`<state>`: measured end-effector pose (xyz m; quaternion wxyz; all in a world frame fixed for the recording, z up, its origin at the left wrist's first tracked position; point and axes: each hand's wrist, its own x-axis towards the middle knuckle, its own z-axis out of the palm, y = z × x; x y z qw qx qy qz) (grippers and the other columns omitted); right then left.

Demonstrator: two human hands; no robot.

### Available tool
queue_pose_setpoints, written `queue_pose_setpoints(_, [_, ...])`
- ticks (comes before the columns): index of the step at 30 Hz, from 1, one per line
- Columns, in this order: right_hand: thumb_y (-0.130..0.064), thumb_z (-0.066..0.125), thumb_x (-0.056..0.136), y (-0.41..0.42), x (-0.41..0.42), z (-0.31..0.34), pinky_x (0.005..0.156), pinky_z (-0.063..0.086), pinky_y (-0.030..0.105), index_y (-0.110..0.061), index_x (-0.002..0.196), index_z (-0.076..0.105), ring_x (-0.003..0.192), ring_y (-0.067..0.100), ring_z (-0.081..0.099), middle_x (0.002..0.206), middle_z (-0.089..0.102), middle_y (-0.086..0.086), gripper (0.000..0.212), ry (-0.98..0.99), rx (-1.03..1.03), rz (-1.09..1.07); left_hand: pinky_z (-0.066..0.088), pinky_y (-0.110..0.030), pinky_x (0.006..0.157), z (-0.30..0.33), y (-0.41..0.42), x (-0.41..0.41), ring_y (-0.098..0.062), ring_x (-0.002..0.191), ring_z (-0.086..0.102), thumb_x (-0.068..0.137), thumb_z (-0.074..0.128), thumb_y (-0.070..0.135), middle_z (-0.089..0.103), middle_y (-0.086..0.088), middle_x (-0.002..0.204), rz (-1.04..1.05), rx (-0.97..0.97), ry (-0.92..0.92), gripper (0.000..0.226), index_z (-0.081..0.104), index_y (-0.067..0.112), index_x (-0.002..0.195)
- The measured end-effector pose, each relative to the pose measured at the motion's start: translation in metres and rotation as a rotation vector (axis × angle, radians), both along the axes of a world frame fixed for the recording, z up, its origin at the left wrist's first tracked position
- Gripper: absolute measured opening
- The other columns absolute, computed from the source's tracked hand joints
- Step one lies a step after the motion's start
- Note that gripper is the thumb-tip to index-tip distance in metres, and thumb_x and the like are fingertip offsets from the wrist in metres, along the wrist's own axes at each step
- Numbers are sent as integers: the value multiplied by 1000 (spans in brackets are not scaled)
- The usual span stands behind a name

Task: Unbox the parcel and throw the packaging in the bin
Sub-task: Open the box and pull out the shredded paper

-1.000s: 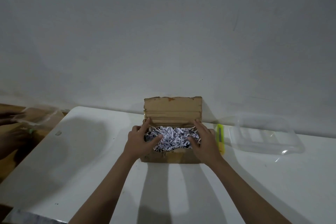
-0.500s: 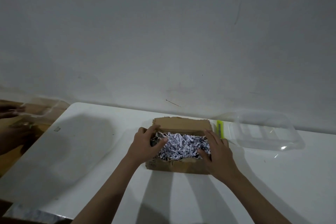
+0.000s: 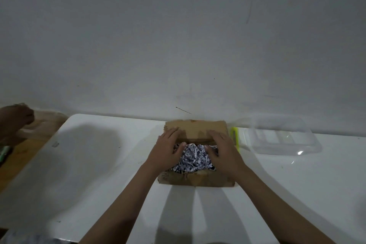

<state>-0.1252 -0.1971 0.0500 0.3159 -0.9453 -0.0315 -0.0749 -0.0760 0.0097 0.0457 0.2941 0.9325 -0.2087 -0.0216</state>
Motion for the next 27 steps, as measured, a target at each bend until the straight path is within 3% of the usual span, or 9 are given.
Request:
queue_pose_setpoints(4, [-16,56,91,1,6,-7,90,50,40,-10,126,57,100,22,61,111,68,11,35,-22,187,-122,47,-38,92,-15,5,4,-22,103,55,92,43,27,64,-10,117,71,-167,7,44,53,8,130])
queue_pose_setpoints(7, [-12,57,91,-1,10,-5,78,49,18,-12,120,61,92,12,62,106,71,7,29,9,350,-197,42,-8,76,-16,6,7,-10,89,59,94,50,8,69,-4,109,138,-285,6,34,56,10,127])
queue_pose_setpoints(9, [-12,59,90,-4,13,-6,70,43,3,-13,115,63,88,9,62,101,72,6,25,16,390,-220,43,-7,73,-18,7,8,-9,90,62,94,50,4,70,2,105,163,-347,41,36,56,15,127])
queue_pose_setpoints(11, [-11,62,89,-5,14,-8,66,41,-2,-14,112,65,83,8,62,95,73,4,24,18,404,-232,46,-10,69,-20,7,8,-3,87,62,93,51,3,69,7,98,182,-388,65,36,57,16,126])
queue_pose_setpoints(15, [-8,62,88,-4,15,-10,67,44,7,-15,109,67,79,10,63,88,71,1,23,21,387,-234,42,-4,60,-19,6,8,10,72,58,92,53,0,67,5,88,197,-394,40,34,59,15,121])
queue_pose_setpoints(19, [-2,58,87,-4,17,-11,64,48,24,-17,103,67,70,15,62,77,67,-1,24,45,316,-209,37,-5,55,-18,5,9,6,60,53,92,51,0,64,-2,81,191,-353,47,31,63,16,116])
queue_pose_setpoints(23, [0,55,86,-3,20,-10,58,43,25,-18,91,66,58,10,55,63,61,-6,22,54,237,-189,35,-7,52,-16,2,11,5,56,50,91,50,-2,61,0,74,196,-338,73,27,64,14,107])
queue_pose_setpoints(27, [-3,56,87,-4,18,-7,69,55,36,-16,89,67,74,17,63,79,69,1,18,49,245,-157,36,-9,53,-12,2,10,-3,60,53,92,50,1,65,-2,80,177,-304,60,22,64,16,99])
